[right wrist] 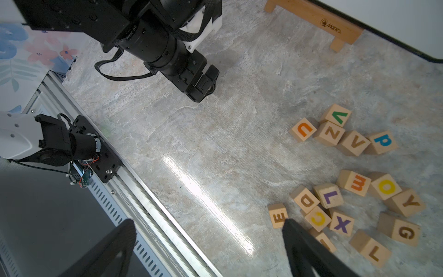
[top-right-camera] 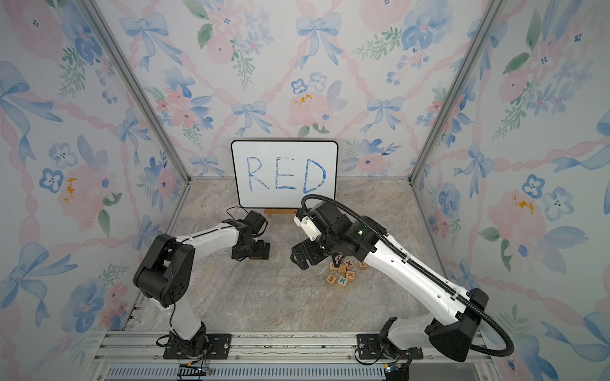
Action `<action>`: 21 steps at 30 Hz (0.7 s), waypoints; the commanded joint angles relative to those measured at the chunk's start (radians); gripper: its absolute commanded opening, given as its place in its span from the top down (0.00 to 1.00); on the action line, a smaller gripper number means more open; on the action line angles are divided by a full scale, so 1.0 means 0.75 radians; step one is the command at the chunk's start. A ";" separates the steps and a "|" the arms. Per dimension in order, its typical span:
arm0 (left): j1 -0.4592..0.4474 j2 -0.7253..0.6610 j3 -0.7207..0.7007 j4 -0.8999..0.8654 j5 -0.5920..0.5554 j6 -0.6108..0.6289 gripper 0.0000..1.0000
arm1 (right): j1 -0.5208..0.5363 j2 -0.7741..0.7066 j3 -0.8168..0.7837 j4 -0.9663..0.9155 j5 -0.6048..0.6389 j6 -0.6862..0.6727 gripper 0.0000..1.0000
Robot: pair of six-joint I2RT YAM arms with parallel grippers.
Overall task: Assemble the uppercase word "red" with letter blocks
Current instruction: Move the letter block to the center of the board.
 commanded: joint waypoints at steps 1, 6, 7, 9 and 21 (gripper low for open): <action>0.009 -0.071 0.040 -0.051 -0.024 0.007 0.02 | -0.026 0.010 0.005 -0.048 0.016 -0.018 0.03; 0.007 -0.156 0.083 -0.063 -0.002 0.014 0.02 | -0.053 0.044 0.007 -0.090 0.065 -0.007 0.03; 0.003 -0.174 0.095 -0.062 0.008 0.018 0.02 | -0.059 0.060 0.011 -0.114 0.091 -0.003 0.03; -0.015 -0.205 0.123 -0.063 0.023 0.034 0.02 | -0.064 0.098 0.019 -0.159 0.149 -0.002 0.03; -0.164 -0.313 0.184 -0.058 0.124 0.117 0.02 | -0.115 0.228 -0.042 -0.193 0.293 0.050 0.03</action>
